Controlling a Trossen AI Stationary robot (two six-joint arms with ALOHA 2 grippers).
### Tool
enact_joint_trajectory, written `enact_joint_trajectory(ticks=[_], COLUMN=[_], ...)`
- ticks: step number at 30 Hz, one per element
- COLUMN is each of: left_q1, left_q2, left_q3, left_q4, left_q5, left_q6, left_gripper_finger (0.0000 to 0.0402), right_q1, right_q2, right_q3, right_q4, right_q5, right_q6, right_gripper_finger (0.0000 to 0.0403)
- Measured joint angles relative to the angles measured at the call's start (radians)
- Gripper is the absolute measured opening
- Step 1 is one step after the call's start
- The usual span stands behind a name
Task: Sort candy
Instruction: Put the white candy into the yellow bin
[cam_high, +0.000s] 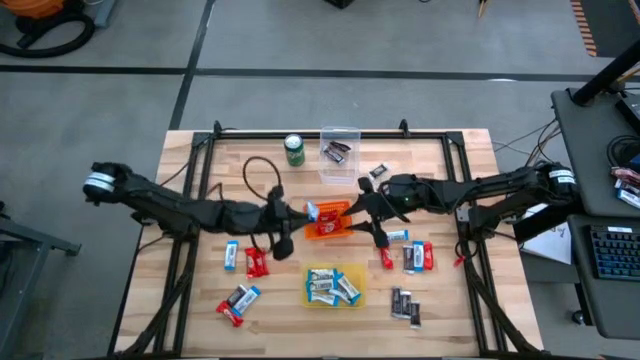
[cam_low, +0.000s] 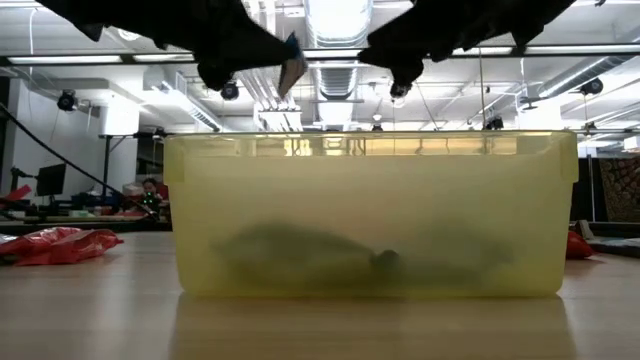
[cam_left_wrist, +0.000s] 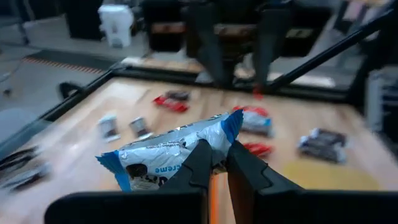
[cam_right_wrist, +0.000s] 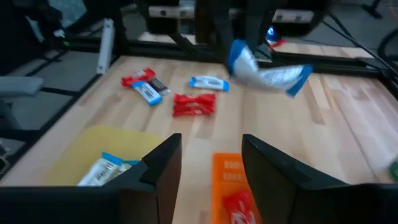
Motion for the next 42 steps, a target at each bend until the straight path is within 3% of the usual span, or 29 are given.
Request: enact_joint_trajectory(ticks=[9, 20, 31, 36, 42], left_q1=[-0.117, -0.163, -0.163, -0.165, -0.166], left_q2=[0.178, 0.282, 0.379, 0.396, 0.397], left_q3=[0.002, 0.004, 0.006, 0.019, 0.022], left_q4=[0.299, 0.502, 0.702, 0.698, 0.698], left_q5=[-0.001, -0.001, 0.0, 0.015, 0.017], left_q6=[-0.059, -0.085, -0.079, -0.078, -0.076], left_gripper_finger=[0.0006, 0.0006, 0.0006, 0.0006, 0.0007], right_q1=[0.131, 0.303, 0.317, 0.317, 0.317], right_q2=[0.0, 0.0, 0.092, 0.158, 0.204], right_q3=[0.0, 0.0, 0.0, 0.019, 0.06], right_q4=[0.001, 0.014, 0.155, 0.202, 0.204], right_q5=[0.013, 0.308, 0.408, 0.487, 0.498], right_q6=[0.061, 0.068, 0.03, -0.052, -0.13], right_gripper_finger=[0.02, 0.0201, 0.0201, 0.0201, 0.0201])
